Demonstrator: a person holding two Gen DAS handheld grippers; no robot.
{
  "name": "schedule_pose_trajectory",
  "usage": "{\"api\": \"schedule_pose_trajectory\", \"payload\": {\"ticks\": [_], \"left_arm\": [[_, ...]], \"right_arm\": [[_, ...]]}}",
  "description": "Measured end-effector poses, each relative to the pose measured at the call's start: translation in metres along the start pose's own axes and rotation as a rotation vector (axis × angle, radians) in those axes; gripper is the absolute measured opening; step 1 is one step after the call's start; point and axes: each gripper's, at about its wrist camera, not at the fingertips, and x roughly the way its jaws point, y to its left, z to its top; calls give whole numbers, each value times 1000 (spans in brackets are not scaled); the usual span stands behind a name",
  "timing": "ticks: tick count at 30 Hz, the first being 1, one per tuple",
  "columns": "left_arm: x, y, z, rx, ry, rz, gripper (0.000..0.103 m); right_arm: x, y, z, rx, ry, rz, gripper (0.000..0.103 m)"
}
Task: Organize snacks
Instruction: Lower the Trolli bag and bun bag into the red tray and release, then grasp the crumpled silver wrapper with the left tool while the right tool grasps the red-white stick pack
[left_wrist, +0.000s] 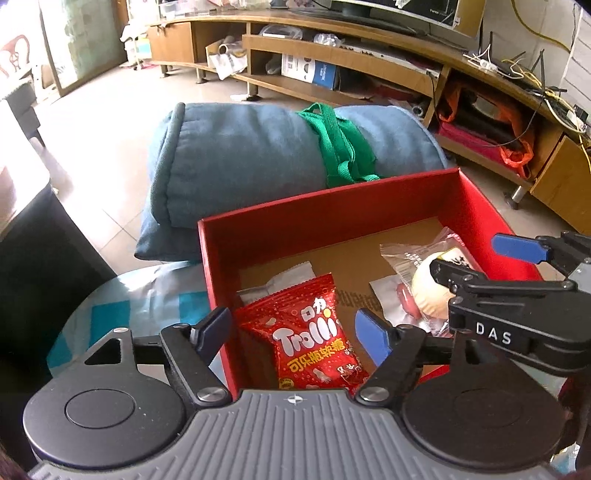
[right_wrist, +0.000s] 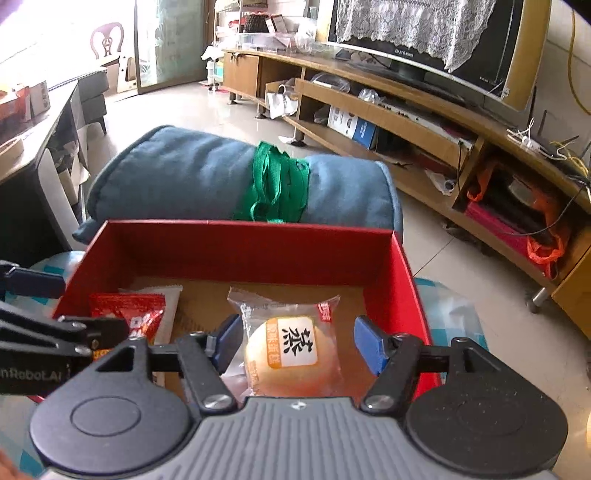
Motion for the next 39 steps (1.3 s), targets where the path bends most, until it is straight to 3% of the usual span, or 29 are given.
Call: {"api": "schedule_pose_trajectory", "payload": {"ticks": [25,39], "left_arm": [[-48,-7,-56,-2,0,-18,85],[-60,-1,-128,22,126,-19,85]], "right_arm": [[-77,11,-49,-6,-1,31,65],[-105,19,-93,2,60,78,65]]}}
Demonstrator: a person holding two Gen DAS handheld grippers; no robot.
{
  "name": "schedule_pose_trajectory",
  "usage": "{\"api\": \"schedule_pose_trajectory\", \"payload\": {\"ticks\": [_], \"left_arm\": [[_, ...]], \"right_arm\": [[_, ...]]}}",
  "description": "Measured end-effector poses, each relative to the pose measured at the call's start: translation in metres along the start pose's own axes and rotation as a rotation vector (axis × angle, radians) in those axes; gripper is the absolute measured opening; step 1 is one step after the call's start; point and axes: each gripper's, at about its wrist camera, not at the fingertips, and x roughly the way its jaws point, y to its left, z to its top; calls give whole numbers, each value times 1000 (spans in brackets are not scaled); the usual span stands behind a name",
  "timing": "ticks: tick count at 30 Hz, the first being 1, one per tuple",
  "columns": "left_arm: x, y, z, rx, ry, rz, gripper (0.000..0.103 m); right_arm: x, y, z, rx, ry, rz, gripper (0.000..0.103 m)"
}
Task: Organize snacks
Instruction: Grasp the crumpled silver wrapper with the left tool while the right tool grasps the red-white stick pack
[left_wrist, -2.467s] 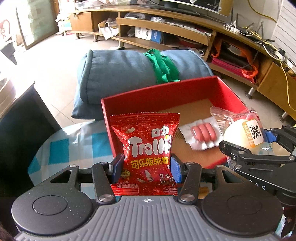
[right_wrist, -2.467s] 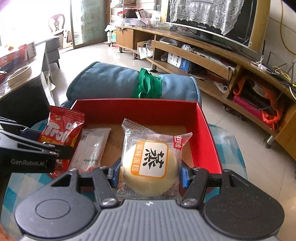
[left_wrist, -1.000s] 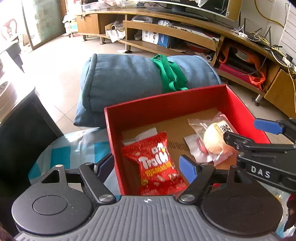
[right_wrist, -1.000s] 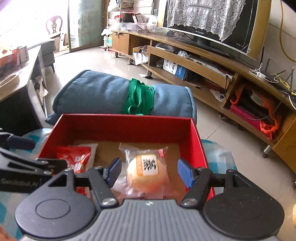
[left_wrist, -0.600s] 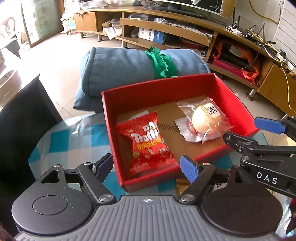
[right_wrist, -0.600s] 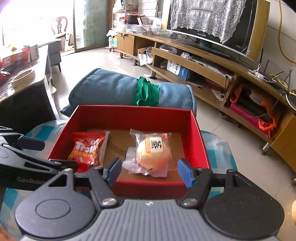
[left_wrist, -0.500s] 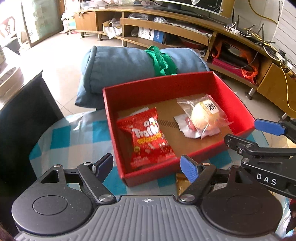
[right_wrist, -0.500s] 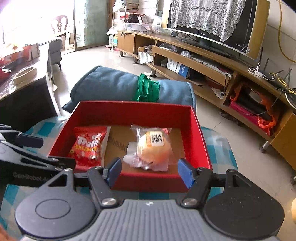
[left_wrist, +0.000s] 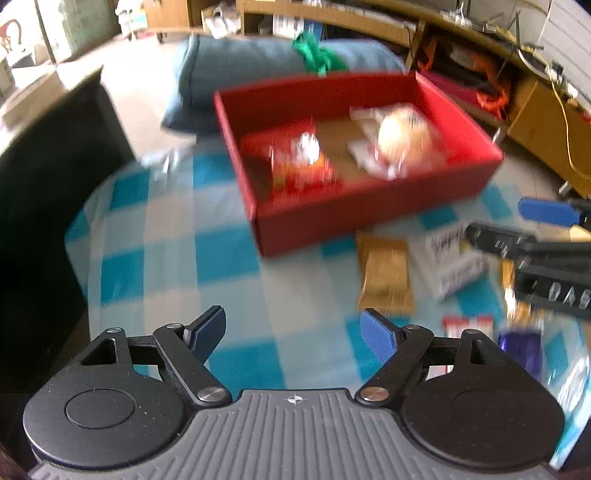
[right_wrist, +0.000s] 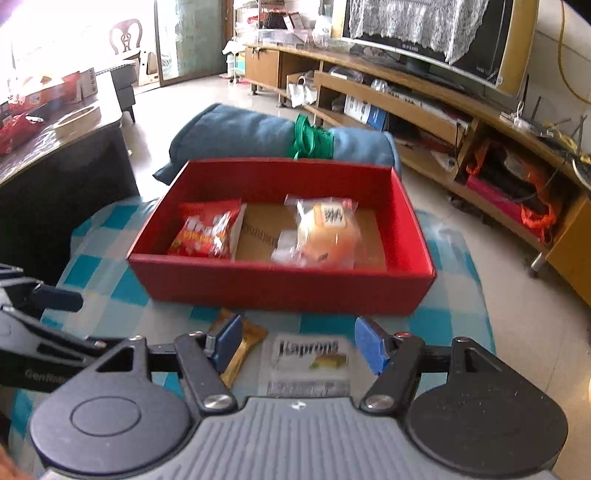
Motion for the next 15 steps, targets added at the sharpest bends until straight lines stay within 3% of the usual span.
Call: {"api": "schedule_pose_trajectory", "payload": {"ticks": [6,15], "left_arm": [[-1,6,-40,29,96,0,85],[13,12,-74,-75,217,-46,85]], "right_arm": [[-5,4,-16,-6,41,14,65],[-19,9,-27,6,47,60,65]]}}
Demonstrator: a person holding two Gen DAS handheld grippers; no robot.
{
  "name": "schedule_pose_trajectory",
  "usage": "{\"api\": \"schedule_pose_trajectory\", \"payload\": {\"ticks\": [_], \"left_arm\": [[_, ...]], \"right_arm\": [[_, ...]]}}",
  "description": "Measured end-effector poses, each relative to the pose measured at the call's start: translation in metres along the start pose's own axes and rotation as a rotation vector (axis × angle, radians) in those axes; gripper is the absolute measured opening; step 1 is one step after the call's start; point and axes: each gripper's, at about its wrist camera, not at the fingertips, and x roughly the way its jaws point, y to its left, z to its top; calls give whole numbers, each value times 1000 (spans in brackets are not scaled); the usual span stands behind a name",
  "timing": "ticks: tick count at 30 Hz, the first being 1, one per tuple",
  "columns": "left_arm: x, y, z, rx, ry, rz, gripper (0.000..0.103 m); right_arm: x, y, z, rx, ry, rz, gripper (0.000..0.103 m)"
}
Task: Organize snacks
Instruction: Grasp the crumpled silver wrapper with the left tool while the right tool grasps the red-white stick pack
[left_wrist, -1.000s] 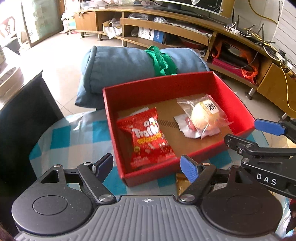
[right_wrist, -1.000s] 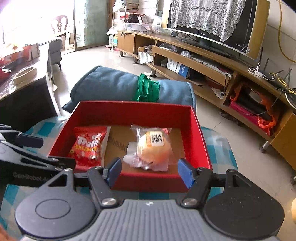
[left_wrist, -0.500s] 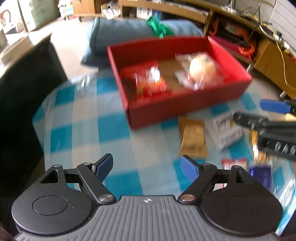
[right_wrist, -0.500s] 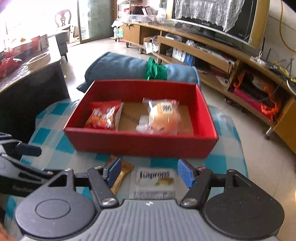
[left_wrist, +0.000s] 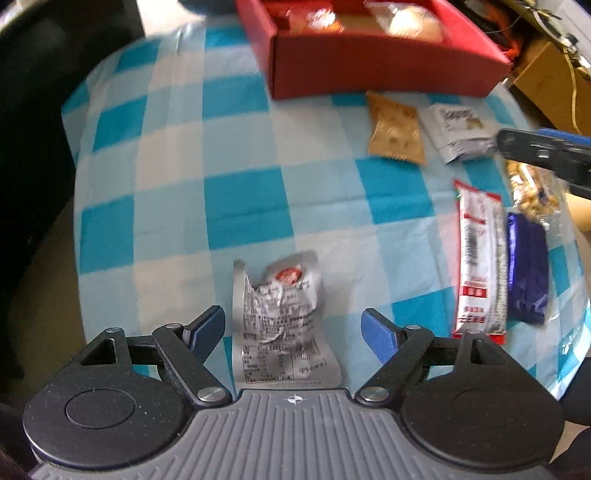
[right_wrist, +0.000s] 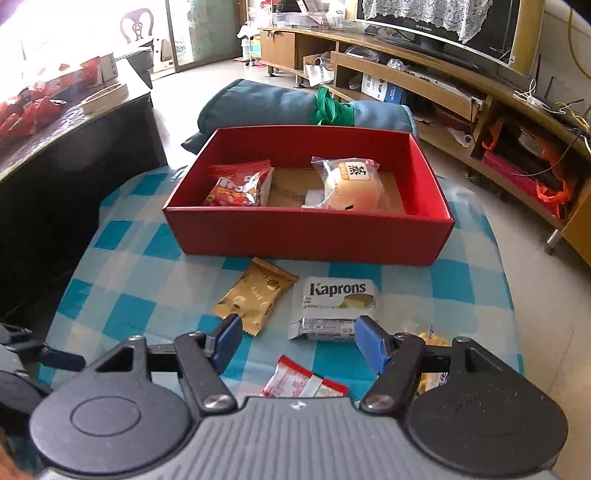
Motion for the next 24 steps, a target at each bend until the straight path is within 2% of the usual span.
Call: {"api": "schedule_pose_trajectory", "payload": {"ticks": [2,4,6,7,8,12,18,21,24], "left_arm": [[5,-1,0,-9,5,-1,91],[6,-7,-1,9,-5,28,88],[5,-16,-4,62,-29,70,79],[2,-17,-5,71,-35,52,67],[-1,-18,-4,72,-47,47,59],[-4,-11,0,37,-55,17,56],[-15,-6,10,34,-125,36,54],[-11,-6,14,32,-119,24,54],[-5,-7,13,27,-90,-3,55]], "right_arm": [[-2,-2,-4,9,8,8,65],[-4,-6,-8,25,20,10,65],[-5,-10,-13,38,29,6,66],[-5,-13,-15,46,35,3,66],[-6,-15,-18,56,42,-1,65],[-1,-26,-27,115,83,-6,66],[13,-21,-39,147,158,37,65],[24,-15,-45,169,209,74,66],[34,-10,-49,151,237,32,66]]}}
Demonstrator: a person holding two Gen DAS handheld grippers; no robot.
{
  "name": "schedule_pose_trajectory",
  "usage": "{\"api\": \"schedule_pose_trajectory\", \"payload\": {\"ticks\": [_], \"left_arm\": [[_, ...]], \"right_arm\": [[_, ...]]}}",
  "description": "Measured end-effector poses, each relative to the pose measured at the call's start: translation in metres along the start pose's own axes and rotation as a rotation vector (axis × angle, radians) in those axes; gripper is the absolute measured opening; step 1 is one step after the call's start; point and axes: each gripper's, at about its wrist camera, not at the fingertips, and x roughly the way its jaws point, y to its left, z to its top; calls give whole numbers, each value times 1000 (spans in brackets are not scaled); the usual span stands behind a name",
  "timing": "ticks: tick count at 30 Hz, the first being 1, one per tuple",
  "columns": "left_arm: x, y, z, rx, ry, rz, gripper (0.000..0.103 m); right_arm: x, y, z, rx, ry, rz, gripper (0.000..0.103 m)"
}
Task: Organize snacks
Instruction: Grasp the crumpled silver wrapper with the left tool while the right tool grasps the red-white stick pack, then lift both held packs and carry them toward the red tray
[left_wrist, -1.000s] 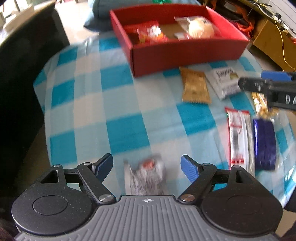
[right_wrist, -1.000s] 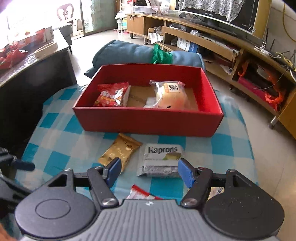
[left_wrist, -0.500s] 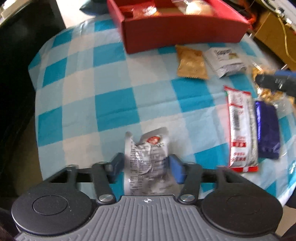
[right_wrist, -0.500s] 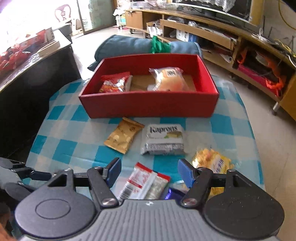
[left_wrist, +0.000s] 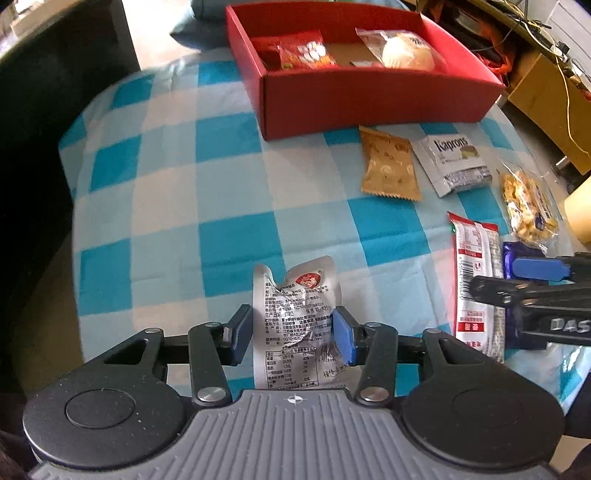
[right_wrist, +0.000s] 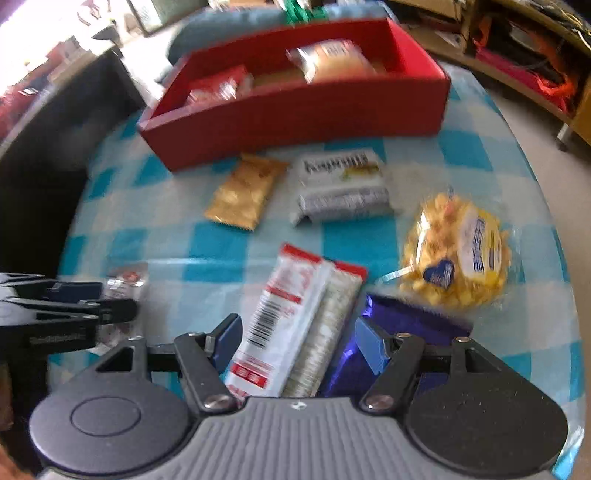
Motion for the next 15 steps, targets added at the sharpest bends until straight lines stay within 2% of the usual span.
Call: {"api": "schedule_pose_trajectory", "payload": {"ticks": [1,3,5,8,10,11,12,13,14,15], "left_arm": [[2,0,0,1,11,-6,56],[4,0,1,-10,20,-8,59],[8,-2,2,-9,26,-6,74],[10,-4,-1,7,31,15,79],[10,-5,-4,24,28,32,82],[11,-4,-5,21,31,35,86],[11,-2,-6,10,34,30,86],[10,1,-6,-7,36,24,86],[9,4,-6,-24,38,15,86],[8,7,-5,-43,38,8,86]], "right_arm": [[1,2,0,-5,0,-9,66],[6,4,2,19,-3,5,79],[15,10,5,13,1,-4,84],[25,27,2,-57,-11,-66,92],[25,34,-2,-120,-36,-95,89],[23,35,-3,-136,-43,-86,83],[19,35,-2,-148,-54,-70,67],[16,35,-1,-156,-66,-72,59],[15,34,0,-163,-68,-73,53],[15,32,0,-168,-66,-69,52]]}}
